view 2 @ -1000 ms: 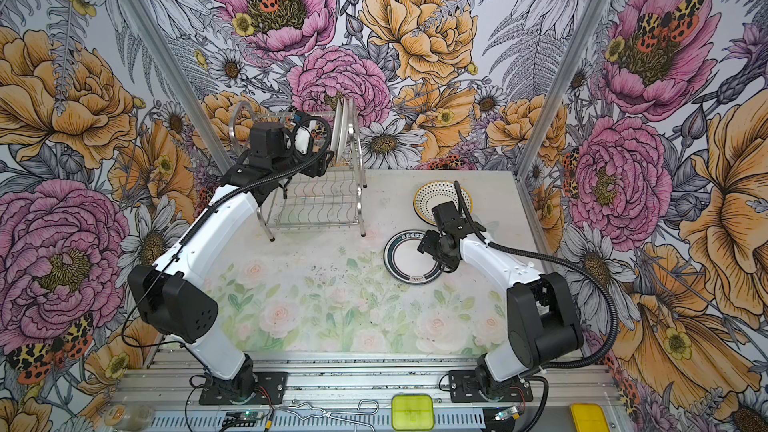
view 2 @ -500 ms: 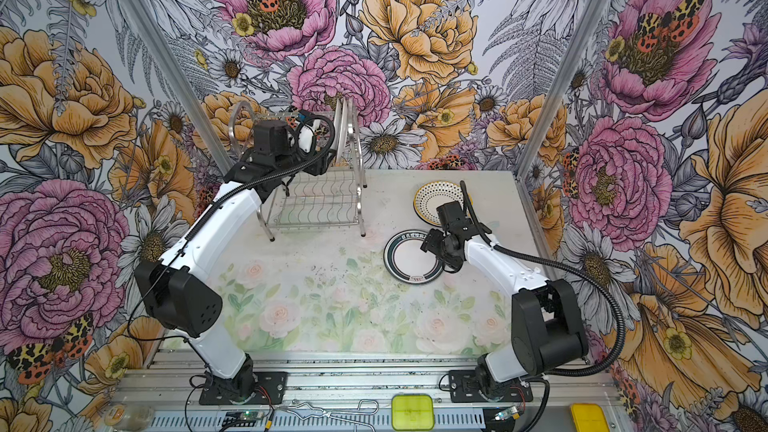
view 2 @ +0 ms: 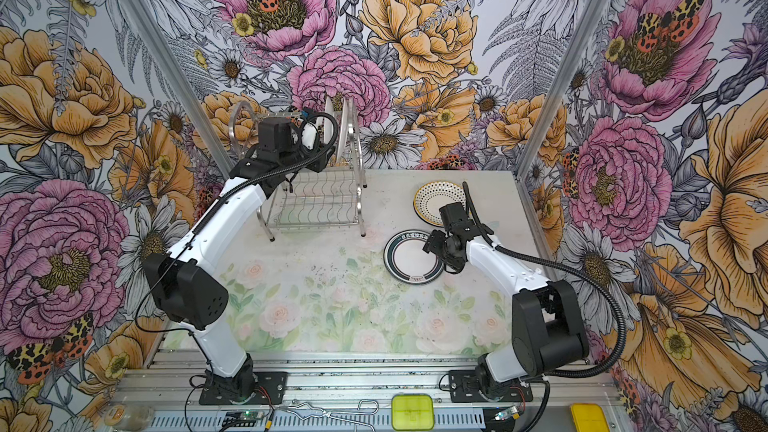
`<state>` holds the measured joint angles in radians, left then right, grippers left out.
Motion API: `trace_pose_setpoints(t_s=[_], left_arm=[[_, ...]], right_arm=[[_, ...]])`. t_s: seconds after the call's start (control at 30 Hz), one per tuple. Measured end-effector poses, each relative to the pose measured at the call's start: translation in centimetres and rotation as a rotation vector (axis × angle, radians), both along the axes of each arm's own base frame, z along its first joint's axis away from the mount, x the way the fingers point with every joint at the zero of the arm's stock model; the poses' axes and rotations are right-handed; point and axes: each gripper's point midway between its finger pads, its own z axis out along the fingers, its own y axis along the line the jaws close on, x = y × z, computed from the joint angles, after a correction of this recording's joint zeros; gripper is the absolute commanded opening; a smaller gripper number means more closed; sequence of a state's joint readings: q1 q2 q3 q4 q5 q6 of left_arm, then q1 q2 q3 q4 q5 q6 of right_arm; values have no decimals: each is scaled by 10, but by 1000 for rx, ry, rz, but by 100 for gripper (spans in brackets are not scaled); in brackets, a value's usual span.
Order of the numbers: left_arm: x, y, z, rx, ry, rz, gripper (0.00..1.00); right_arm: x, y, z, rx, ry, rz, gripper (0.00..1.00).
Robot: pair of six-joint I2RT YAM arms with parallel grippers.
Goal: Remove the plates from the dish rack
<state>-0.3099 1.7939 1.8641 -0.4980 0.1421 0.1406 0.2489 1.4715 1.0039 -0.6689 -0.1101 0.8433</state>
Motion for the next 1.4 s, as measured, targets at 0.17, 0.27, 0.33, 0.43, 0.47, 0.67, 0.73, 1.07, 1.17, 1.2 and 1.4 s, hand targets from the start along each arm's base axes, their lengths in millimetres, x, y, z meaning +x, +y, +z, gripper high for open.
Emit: trace_pose_setpoints(t_s=[0.17, 0.27, 0.33, 0.43, 0.47, 0.67, 0.73, 1.07, 1.17, 1.2, 1.4], left_arm=[[3, 4, 2, 8, -7, 28, 35], [3, 4, 3, 15, -12, 40, 30], [3, 3, 3, 25, -18, 46, 26], [2, 1, 5, 42, -28, 52, 24], [2, 0, 5, 48, -31, 55, 23], [0, -4, 5, 71, -40, 59, 16], [0, -5, 5, 74, -42, 55, 12], [-1, -6, 3, 83, -37, 58, 4], [-1, -6, 3, 83, -37, 59, 2], [-1, -6, 3, 83, -37, 59, 1], [-3, -6, 6, 80, -40, 54, 0]], right_arm=[[0, -2, 2, 4, -4, -5, 75], [0, -2, 4, 7, -10, -6, 75], [0, -1, 4, 11, -11, -4, 75], [0, -2, 5, 12, -14, -1, 75], [0, -1, 5, 14, -14, 1, 75], [0, -4, 4, 16, -11, -6, 74], [0, -4, 3, 16, -11, -7, 74], [0, -4, 2, 17, -11, -6, 74], [0, -3, 2, 21, -13, -4, 74], [0, -3, 2, 23, -12, -2, 74], [0, -5, 1, 21, -13, -3, 74]])
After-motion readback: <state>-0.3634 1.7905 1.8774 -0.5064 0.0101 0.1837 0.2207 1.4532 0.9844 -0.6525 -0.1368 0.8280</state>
